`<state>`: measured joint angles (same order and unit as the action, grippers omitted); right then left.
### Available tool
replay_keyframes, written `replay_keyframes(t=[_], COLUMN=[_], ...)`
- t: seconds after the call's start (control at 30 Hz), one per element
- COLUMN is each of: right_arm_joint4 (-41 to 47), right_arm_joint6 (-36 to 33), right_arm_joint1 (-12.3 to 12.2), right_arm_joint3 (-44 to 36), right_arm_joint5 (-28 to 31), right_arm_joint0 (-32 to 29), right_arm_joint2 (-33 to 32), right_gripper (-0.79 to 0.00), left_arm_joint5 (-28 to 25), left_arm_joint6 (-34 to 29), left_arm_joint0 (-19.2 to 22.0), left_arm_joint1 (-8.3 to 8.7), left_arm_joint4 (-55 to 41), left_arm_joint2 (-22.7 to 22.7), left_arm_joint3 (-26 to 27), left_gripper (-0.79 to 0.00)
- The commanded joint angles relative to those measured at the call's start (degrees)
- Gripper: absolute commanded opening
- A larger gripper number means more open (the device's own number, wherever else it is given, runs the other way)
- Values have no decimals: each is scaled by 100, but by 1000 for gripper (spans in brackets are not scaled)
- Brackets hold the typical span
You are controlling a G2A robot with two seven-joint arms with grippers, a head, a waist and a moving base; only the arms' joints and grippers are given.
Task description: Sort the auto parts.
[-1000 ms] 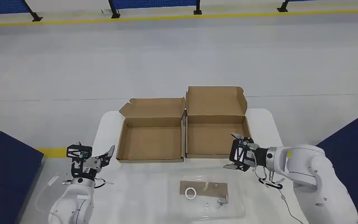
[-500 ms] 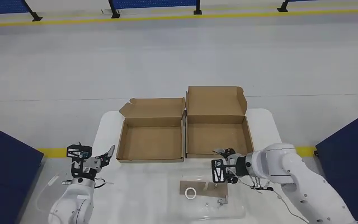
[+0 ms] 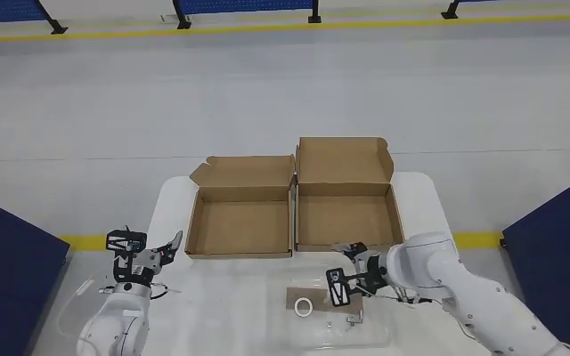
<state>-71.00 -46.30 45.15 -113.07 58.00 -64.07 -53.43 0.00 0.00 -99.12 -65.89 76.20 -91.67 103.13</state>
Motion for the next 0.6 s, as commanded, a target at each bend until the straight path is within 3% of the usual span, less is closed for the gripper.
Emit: replay_keyframes(t=[0.0,0.2,0.37,0.57], right_arm_joint4=[182,835,2002,2087], right_arm_joint6=[0,-44,-385,-412], right_arm_joint1=[-124,-439,-608,-617], right_arm_joint3=[108,332,294,282], right_arm_joint5=[0,-43,-384,-411], right_arm_joint0=[419,1612,2666,2744], right_arm_joint2=[451,1845,3083,3159], right_gripper=[0,0,0,0], left_arm_joint5=[0,0,0,0], left_arm_joint6=[0,0,0,0], left_arm_joint0=[0,0,0,0], left_arm_joint1=[0,0,0,0], left_arm_joint4=[0,0,0,0], left_arm_joint2=[0,0,0,0], left_arm_joint3=[0,0,0,0], left_gripper=[0,0,0,0])
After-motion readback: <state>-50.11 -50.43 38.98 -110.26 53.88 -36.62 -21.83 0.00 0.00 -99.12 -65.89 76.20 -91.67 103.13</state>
